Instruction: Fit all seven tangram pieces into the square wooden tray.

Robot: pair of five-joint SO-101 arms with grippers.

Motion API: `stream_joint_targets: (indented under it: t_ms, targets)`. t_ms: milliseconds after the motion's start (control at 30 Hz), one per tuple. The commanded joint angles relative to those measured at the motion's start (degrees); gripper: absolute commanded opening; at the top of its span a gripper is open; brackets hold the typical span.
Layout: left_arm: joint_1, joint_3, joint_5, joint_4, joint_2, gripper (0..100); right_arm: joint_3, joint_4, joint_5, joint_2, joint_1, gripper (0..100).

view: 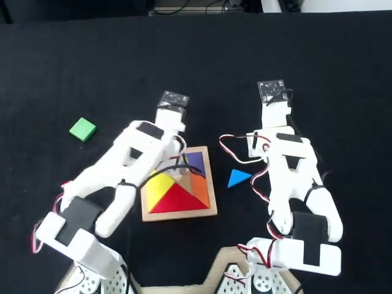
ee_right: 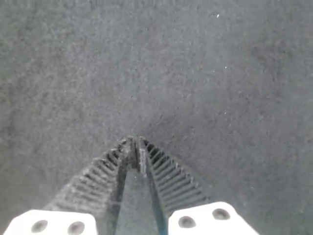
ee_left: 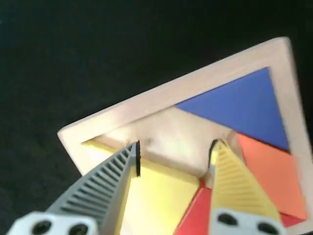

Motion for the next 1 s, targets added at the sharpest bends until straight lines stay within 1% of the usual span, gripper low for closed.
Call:
stream_joint_targets:
  t_ms: [0, 133, 300, 400, 467, 533, 600, 667, 733, 800, 867, 900, 967]
  targets:
    - [2.9, -1.4, 0.2, 0.0, -0.3, 24, -2.9, -1.0, 0.0, 0.0, -0.9, 1.1]
    - [2.9, -1.4, 0.2, 0.0, -1.7, 24, -2.9, -1.0, 0.0, 0.0, -0.9, 1.1]
    - [-1.1, -0.8, -0.3, 0.4, -6.0, 24, -2.9, -1.0, 0.0, 0.0, -0.9, 1.1]
    - [-3.6, -1.5, -0.4, 2.6, -9.5, 24, -2.9, -1.0, 0.0, 0.0, -0.9, 1.1]
    - [-5.5, -1.7, -2.9, 3.5, -12.9, 24, -2.9, -1.0, 0.0, 0.0, -0.9, 1.1]
    - [-7.7, -2.0, -8.9, 5.5, -16.9, 24, -2.9, -1.0, 0.0, 0.0, -0.9, 1.1]
    - [-11.4, -2.2, -16.4, 7.6, -20.0, 25, -2.9, -1.0, 0.0, 0.0, -0.9, 1.1]
    - [-17.4, -2.4, -24.5, 8.9, -22.6, 25, -2.9, -1.0, 0.0, 0.0, -0.9, 1.1]
    - [-25.1, -3.7, -32.6, 9.0, -23.7, 25, -2.9, -1.0, 0.0, 0.0, -1.0, 1.1]
    - [-32.4, -6.4, -40.3, 8.1, -22.8, 25, -2.9, -1.0, 0.0, 0.0, -1.0, 1.1]
    - [-37.8, -8.3, -46.0, 6.3, -20.2, 25, -2.9, -1.0, 0.0, 0.0, -1.0, 1.1]
    - [-39.3, -9.3, -48.5, 5.8, -18.3, 25, -2.9, -1.0, 0.0, 0.0, -1.0, 1.1]
    - [-40.3, -10.3, -54.0, 5.8, -13.5, 27, -2.9, -1.0, 0.0, 0.0, -1.0, 1.1]
